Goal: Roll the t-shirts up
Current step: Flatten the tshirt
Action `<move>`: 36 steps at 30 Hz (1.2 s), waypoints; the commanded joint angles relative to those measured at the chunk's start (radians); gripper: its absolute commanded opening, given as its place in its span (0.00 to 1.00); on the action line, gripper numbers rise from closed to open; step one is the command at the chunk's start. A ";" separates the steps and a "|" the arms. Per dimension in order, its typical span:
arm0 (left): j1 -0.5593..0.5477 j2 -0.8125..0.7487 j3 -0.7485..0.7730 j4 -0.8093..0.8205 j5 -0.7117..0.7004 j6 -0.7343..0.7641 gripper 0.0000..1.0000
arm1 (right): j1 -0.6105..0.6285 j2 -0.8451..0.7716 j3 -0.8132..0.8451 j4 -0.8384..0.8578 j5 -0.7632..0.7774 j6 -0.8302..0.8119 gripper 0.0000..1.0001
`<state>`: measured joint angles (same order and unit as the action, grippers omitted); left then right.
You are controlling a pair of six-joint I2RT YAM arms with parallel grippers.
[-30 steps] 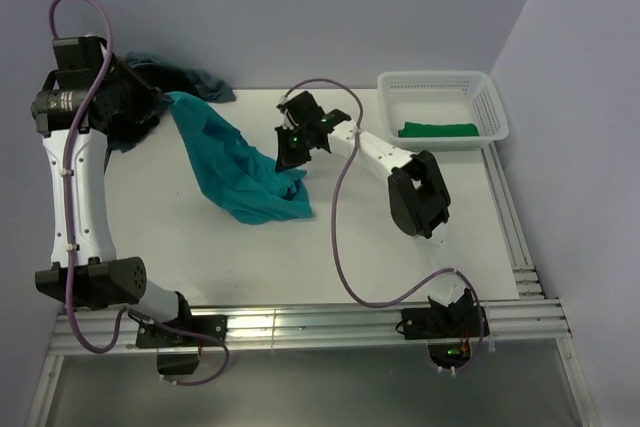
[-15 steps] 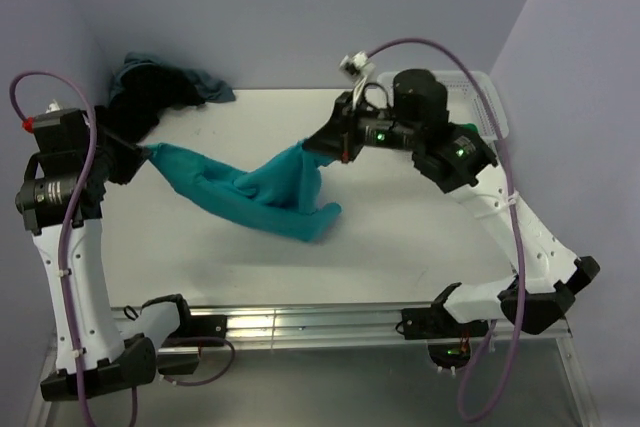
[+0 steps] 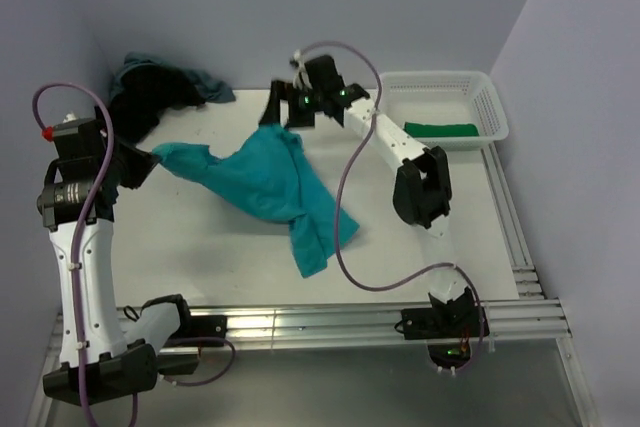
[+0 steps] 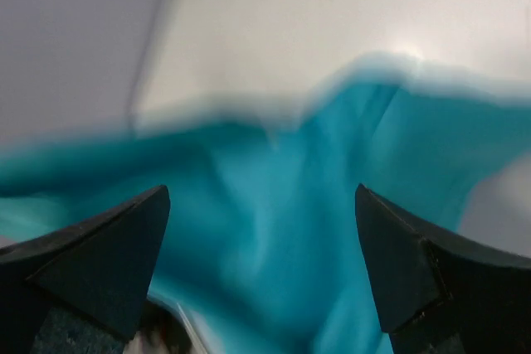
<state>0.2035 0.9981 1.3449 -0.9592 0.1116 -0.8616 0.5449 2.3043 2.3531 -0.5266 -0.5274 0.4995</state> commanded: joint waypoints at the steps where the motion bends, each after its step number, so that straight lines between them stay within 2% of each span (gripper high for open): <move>1: 0.002 -0.030 0.016 0.073 0.002 0.006 0.00 | 0.020 -0.289 -0.368 0.072 -0.029 -0.025 0.97; 2: 0.001 -0.029 0.019 0.079 0.002 0.010 0.00 | 0.020 -0.415 -0.482 0.103 -0.032 -0.030 0.96; 3: 0.002 -0.020 0.036 0.083 -0.003 0.016 0.00 | 0.021 -0.468 -0.656 0.121 -0.025 -0.038 0.97; 5: 0.002 -0.009 0.052 0.085 -0.009 0.032 0.00 | 0.020 -0.582 -0.788 0.126 -0.029 -0.055 0.90; 7: 0.002 0.005 0.065 0.096 -0.006 0.038 0.00 | 0.020 -0.641 -0.909 0.106 -0.054 -0.076 0.78; 9: 0.001 0.011 0.050 0.106 0.003 0.033 0.00 | 0.029 -0.713 -0.997 0.106 -0.072 -0.084 0.73; 10: 0.002 0.011 0.040 0.112 0.005 0.027 0.00 | 0.035 -0.736 -1.011 0.084 -0.077 -0.102 0.68; 12: 0.001 0.013 0.013 0.119 0.002 0.019 0.00 | 0.075 -0.731 -1.019 0.038 -0.071 -0.156 0.68; 19: 0.002 0.004 -0.013 0.122 -0.015 0.007 0.00 | 0.158 -0.588 -1.016 -0.026 -0.077 -0.196 0.62; 25: 0.001 -0.004 -0.029 0.108 -0.013 0.006 0.00 | 0.173 -0.497 -1.042 -0.012 -0.066 -0.153 0.53; 36: 0.001 0.004 -0.038 0.094 -0.010 0.016 0.00 | 0.197 -0.408 -1.100 0.097 -0.115 -0.072 0.52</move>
<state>0.2035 1.0107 1.3067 -0.8814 0.1070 -0.8547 0.7238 1.8656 1.2598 -0.4858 -0.6132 0.3977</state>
